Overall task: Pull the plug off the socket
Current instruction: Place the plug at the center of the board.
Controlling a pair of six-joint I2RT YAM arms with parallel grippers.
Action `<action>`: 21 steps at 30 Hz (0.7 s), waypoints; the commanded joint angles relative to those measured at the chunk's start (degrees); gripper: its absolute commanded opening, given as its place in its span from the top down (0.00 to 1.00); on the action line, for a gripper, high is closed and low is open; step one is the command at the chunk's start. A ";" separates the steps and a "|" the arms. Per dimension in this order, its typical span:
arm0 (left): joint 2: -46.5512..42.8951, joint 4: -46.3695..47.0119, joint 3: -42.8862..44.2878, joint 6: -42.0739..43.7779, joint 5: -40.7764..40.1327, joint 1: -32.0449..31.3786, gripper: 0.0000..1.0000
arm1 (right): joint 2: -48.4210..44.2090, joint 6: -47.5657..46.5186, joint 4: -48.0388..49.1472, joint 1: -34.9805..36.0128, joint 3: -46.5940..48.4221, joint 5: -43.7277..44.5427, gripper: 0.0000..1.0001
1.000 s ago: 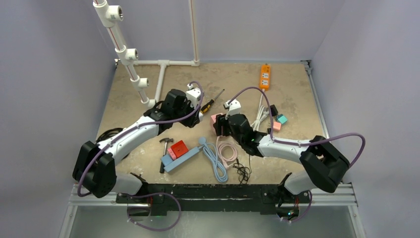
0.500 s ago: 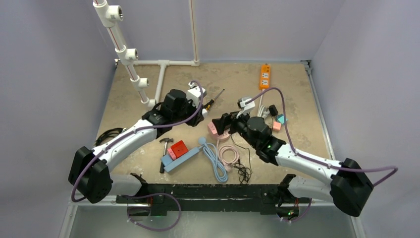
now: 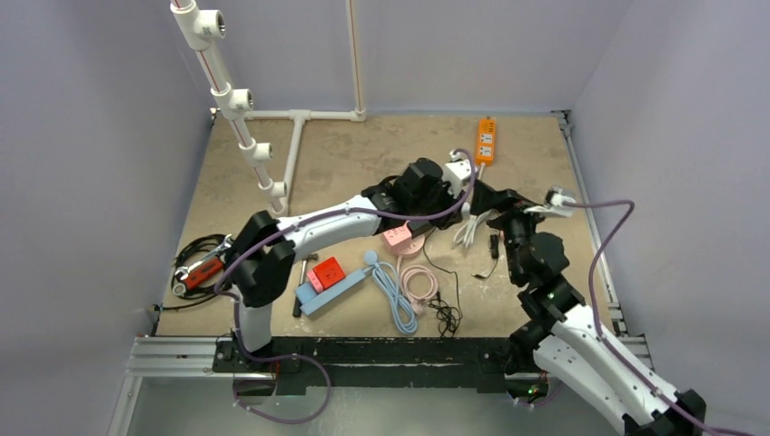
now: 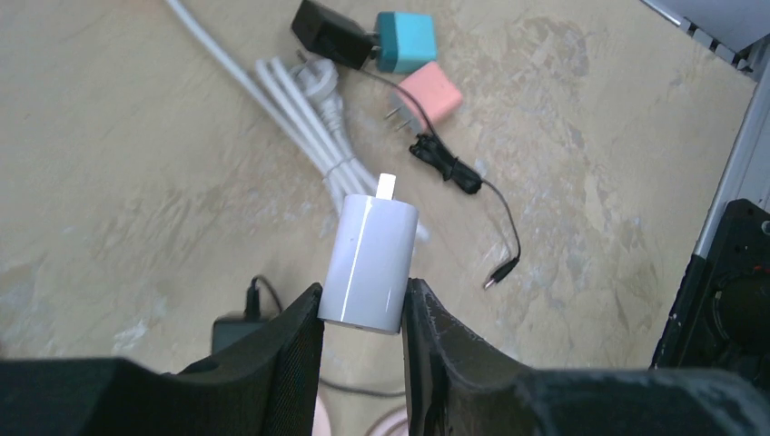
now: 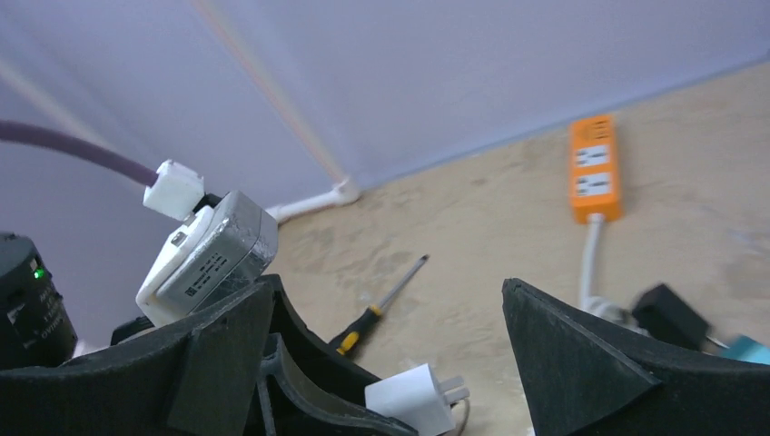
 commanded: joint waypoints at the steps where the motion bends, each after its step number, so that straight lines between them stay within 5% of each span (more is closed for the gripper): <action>1: 7.37 2.34 7.69 -0.50 1.67 -3.63 1.00 | -9.29 6.09 -1.52 -0.39 -2.88 15.98 0.01; 8: 16.42 8.16 11.39 -5.83 1.50 -5.60 1.00 | -19.62 8.32 -3.92 -0.47 -6.93 21.30 0.01; 16: 21.78 13.86 12.55 -9.96 -1.45 -6.04 1.00 | -16.16 9.11 -4.14 -0.47 -6.71 20.71 0.01; 21: 23.71 12.59 14.55 -9.77 -3.80 -6.04 0.74 | -15.39 8.83 -3.59 -0.46 -6.86 19.94 0.01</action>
